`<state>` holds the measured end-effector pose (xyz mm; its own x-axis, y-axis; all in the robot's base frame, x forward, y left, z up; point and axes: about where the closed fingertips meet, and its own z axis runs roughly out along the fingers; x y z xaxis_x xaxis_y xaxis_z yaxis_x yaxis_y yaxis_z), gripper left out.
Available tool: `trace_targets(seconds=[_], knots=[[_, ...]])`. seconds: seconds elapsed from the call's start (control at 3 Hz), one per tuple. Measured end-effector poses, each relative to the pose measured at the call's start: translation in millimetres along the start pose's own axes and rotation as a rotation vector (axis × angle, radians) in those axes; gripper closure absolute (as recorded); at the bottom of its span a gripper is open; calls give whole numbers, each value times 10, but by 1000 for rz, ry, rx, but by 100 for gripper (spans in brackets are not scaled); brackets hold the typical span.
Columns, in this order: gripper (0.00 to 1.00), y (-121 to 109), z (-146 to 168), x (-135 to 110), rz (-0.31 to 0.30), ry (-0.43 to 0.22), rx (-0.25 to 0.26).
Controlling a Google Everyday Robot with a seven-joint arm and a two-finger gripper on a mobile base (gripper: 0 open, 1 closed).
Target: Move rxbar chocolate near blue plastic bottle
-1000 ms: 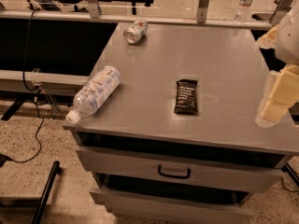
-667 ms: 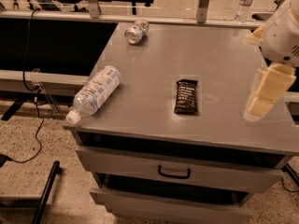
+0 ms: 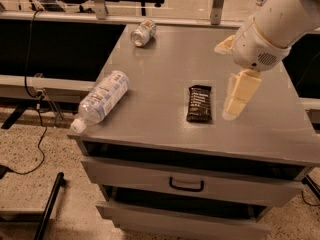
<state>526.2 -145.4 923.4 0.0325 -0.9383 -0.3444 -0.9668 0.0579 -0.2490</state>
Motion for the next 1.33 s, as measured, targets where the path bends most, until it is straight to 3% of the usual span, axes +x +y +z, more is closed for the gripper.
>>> trace_targets(seconds=[0.67, 1.33], knots=[[0, -99, 518, -145, -11, -115, -140], [0, 30, 932, -160, 8, -146, -225]])
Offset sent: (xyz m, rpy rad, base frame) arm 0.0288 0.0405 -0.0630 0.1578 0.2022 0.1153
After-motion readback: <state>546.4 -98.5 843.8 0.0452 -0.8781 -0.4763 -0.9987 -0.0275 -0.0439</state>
